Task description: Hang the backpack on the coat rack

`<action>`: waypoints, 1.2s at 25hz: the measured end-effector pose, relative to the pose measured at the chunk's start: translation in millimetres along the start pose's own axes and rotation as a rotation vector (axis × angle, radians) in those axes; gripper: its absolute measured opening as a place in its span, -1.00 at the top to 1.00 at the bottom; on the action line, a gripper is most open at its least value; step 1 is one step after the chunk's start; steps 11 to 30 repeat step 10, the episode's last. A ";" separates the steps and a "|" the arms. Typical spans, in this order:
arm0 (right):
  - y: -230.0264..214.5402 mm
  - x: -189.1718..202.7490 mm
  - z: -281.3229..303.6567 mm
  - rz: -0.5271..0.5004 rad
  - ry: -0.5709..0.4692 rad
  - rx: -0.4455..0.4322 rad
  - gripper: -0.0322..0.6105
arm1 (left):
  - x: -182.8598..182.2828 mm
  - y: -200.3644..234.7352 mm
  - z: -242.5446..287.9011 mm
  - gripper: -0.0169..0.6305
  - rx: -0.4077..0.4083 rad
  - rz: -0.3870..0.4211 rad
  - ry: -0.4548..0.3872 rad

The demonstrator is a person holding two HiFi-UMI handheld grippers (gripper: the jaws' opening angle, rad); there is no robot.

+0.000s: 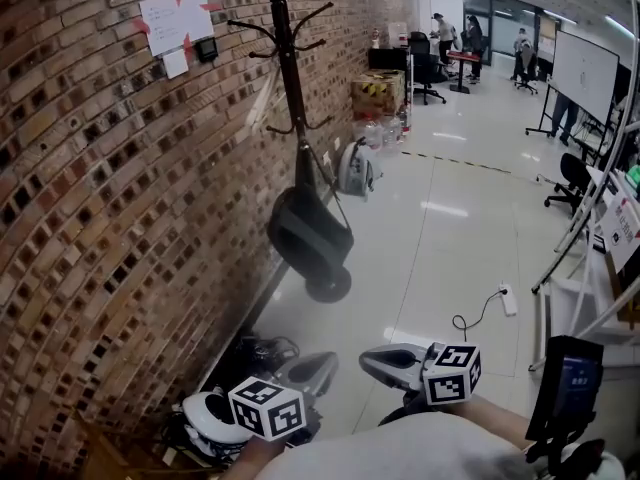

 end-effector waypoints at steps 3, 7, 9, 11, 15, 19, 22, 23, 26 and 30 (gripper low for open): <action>-0.7 1.5 1.9 0.003 0.006 -0.001 0.90 | 2.5 2.8 -0.2 0.95 -0.005 -0.010 0.003; 9.2 5.7 3.0 0.005 0.020 -0.008 0.90 | 4.6 -0.8 -8.2 0.95 -0.012 -0.021 0.004; 12.4 5.2 3.2 0.004 0.021 -0.008 0.90 | 4.0 -2.6 -11.1 0.95 -0.012 -0.022 0.004; 13.5 4.6 3.4 0.003 0.021 -0.007 0.90 | 3.4 -3.3 -12.2 0.95 -0.011 -0.022 0.003; 13.5 4.6 3.4 0.003 0.021 -0.007 0.90 | 3.4 -3.3 -12.2 0.95 -0.011 -0.022 0.003; 13.5 4.6 3.4 0.003 0.021 -0.007 0.90 | 3.4 -3.3 -12.2 0.95 -0.011 -0.022 0.003; 13.5 4.6 3.4 0.003 0.021 -0.007 0.90 | 3.4 -3.3 -12.2 0.95 -0.011 -0.022 0.003; 13.5 4.6 3.4 0.003 0.021 -0.007 0.90 | 3.4 -3.3 -12.2 0.95 -0.011 -0.022 0.003; 13.5 4.6 3.4 0.003 0.021 -0.007 0.90 | 3.4 -3.3 -12.2 0.95 -0.011 -0.022 0.003; 13.5 4.6 3.4 0.003 0.021 -0.007 0.90 | 3.4 -3.3 -12.2 0.95 -0.011 -0.022 0.003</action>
Point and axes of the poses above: the fingertips, and each gripper's own axes: z forward along the fingers, y to its left, x out of its underside, the point moved 1 cm from there along -z, backward along the fingers, and after that the axes turned 4 degrees about -x, right-handed, at the moved point
